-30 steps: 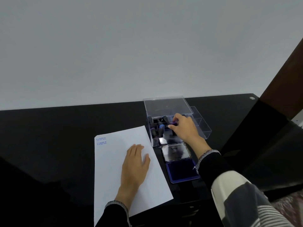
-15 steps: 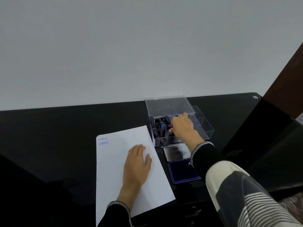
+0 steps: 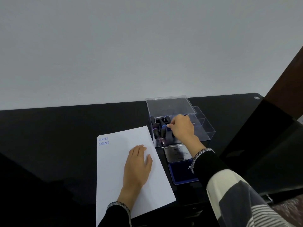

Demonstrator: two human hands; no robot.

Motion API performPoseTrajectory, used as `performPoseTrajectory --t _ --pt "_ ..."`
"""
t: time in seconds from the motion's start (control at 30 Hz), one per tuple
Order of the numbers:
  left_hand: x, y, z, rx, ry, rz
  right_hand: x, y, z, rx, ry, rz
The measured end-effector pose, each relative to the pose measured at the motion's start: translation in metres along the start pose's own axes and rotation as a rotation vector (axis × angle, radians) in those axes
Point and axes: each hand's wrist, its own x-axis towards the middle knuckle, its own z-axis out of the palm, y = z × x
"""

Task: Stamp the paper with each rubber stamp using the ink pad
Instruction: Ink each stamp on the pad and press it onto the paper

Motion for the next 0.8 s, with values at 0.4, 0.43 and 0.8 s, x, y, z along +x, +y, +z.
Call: performPoseTrajectory --t 0.4,0.43,0.8 --pt "0.001 -0.001 0.001 0.014 0.043 0.038 -0.008 -0.034 0.015 -0.018 -0.197 0.115" --pt "0.001 -0.001 0.001 0.016 0.041 0.040 -0.007 -0.034 0.016 0.018 -0.205 0.130" --pt "-0.002 0.008 -0.006 0.239 0.082 0.259 -0.035 -0.017 -0.026 1.296 -0.064 0.231"
